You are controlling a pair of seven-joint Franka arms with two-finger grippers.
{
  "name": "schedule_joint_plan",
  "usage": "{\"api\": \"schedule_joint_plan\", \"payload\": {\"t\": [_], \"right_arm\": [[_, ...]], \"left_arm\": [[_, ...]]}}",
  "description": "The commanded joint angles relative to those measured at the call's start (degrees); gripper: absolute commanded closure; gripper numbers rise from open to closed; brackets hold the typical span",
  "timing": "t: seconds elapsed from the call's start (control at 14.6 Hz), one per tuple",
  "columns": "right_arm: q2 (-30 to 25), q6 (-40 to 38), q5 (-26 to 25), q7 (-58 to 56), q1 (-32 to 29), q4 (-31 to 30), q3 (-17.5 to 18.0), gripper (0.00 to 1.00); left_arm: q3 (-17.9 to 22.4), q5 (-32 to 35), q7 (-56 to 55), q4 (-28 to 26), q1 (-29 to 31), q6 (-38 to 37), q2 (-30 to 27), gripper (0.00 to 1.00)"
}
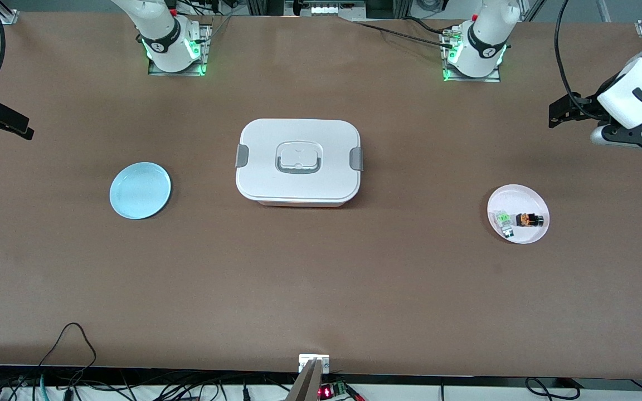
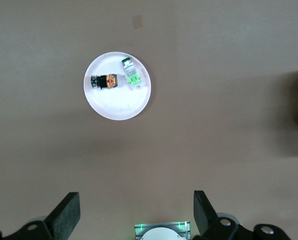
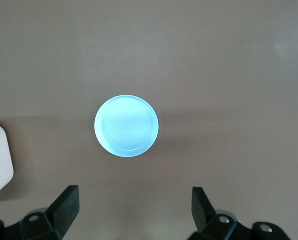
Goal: Transfer orange switch to right arm and place
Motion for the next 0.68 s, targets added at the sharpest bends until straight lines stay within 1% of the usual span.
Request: {"api": "schedule_joint_plan", "payload": {"t": [0.0,0.07,0.14,0.27,0.41,0.55,0.61], "right_arm": [[0.2,-1.2,-0.2,-0.2,-0.2,1.1,0.0,0.00],[0.2,-1.2,-0.2,-0.2,-0.2,1.1,0.0,0.00],[0.2,-1.2,-0.2,-0.2,-0.2,1.1,0.0,0.00],[0.3,-1.2,-0.3,0.0,-0.2,1.1,0.0,0.00],[0.3,-1.2,-0.3,0.1,-0.2,1.1,0.0,0.00],[0.3,-1.1,-0.3,0.2,-0.2,1.1,0.0,0.00],[0.3,-1.1,-0.3,0.3,-0.2,1.1,0.0,0.00]], "left_arm": [[-0.2,1.2,-1.2,3.9,0.2,-4.7,4.5,0.00],[-0.3,1.5,-1.0,6.0,-0.2,-8.7,5.6,0.00],[-0.4,1.1,-1.3,7.7,-0.3,-11.8,8.0,0.00],[-0.4,1.1,-0.9,10.5,-0.1,-14.1,11.6,0.00],[0.0,1.0,-0.4,12.2,0.2,-14.6,14.2,0.00],[0.0,1.9,1.4,13.5,0.3,-14.5,15.0,0.00],[0.1,3.0,1.8,13.4,0.6,-13.2,15.2,0.00]]}}
